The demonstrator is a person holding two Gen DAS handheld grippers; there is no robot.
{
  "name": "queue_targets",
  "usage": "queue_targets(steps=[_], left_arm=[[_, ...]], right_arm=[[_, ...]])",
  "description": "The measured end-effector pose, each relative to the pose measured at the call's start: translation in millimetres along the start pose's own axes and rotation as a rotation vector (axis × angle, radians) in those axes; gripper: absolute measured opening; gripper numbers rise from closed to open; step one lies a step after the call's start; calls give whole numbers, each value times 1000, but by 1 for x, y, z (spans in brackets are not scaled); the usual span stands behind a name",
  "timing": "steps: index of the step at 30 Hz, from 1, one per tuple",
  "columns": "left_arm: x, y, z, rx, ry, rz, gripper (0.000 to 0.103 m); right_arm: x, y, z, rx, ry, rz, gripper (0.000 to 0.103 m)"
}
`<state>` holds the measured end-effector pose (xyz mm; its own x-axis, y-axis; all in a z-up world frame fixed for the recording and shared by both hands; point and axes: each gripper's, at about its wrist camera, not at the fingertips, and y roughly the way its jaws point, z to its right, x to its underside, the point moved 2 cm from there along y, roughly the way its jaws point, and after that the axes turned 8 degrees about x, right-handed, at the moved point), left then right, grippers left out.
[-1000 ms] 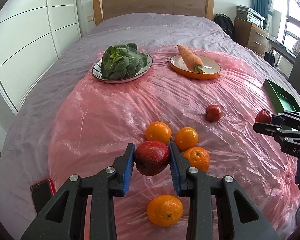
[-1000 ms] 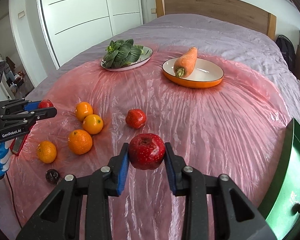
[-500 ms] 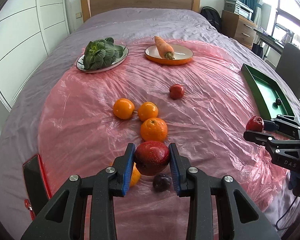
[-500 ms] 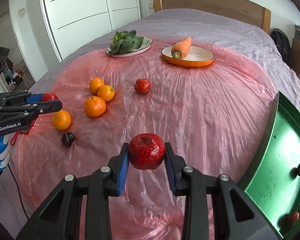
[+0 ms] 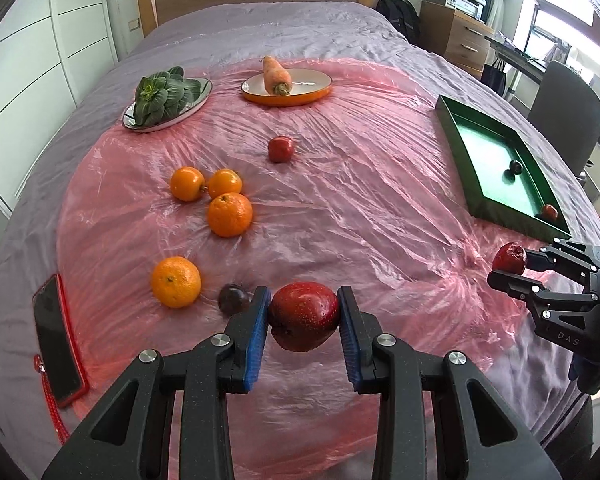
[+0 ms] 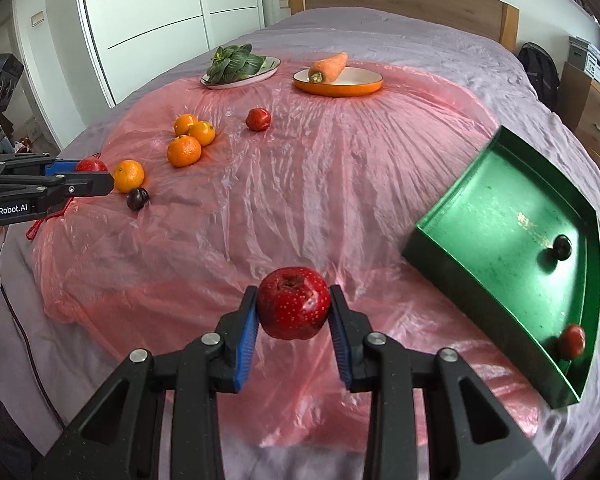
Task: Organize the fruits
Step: 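Lift and carry both held apples toward the green tray, then lower the apple into the tray and open the right tool while the left tool releases its apple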
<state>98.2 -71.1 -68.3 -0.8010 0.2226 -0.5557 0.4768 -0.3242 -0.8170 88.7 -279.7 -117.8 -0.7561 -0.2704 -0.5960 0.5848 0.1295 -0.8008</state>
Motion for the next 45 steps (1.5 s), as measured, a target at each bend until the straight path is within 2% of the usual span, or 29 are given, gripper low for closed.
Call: queue_targets(steps=[11,18,23,28,33,39,45], left_arm=[[1,-1,70,58,69,-33,29],[-5,13,123,121,128,-56,29],[-23,27,163,164,194,-49,29],[-52,42,195,186,246,-16,29],[-86,67,216,199,269,7,29],[-106,102,228,178,286,-4,29],[-113,134,232,163,292,-23,29]], right_arm=[[45,-39,49,65,58,-11,60],[74,-65,98,133,116,-23,60],[83,-83,141,190,171,-8,60],[74,-87,176,222,210,34,60],[50,-76,202,219,240,78,60],[19,-47,223,210,243,98,60],[7,-12,235,206,229,78,60]])
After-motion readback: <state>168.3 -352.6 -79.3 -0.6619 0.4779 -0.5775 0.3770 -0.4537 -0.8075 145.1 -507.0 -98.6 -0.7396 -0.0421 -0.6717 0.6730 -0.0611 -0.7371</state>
